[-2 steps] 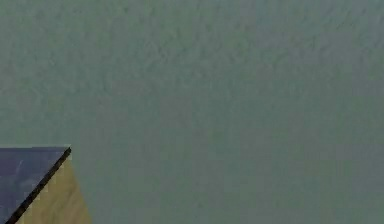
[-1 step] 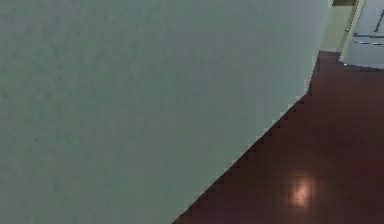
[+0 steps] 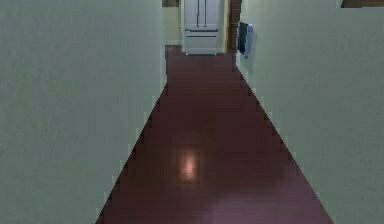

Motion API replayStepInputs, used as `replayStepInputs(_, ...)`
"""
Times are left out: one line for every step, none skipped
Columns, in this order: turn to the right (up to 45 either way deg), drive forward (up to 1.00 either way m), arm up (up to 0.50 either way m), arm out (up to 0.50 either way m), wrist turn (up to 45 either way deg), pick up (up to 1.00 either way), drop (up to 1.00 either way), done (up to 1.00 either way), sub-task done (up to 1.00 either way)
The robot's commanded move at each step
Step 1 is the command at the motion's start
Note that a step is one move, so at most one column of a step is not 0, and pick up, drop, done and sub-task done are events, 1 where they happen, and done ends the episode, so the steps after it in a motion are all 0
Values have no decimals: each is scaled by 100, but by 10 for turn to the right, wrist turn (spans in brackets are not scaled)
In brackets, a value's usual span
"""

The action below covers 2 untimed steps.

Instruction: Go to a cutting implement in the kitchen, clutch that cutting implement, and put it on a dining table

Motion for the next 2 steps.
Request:
replayStepInputs(0,40,0,0,0,0,0,0,0)
replayStepInputs(60,0,0,0,0,0,0,0,0)
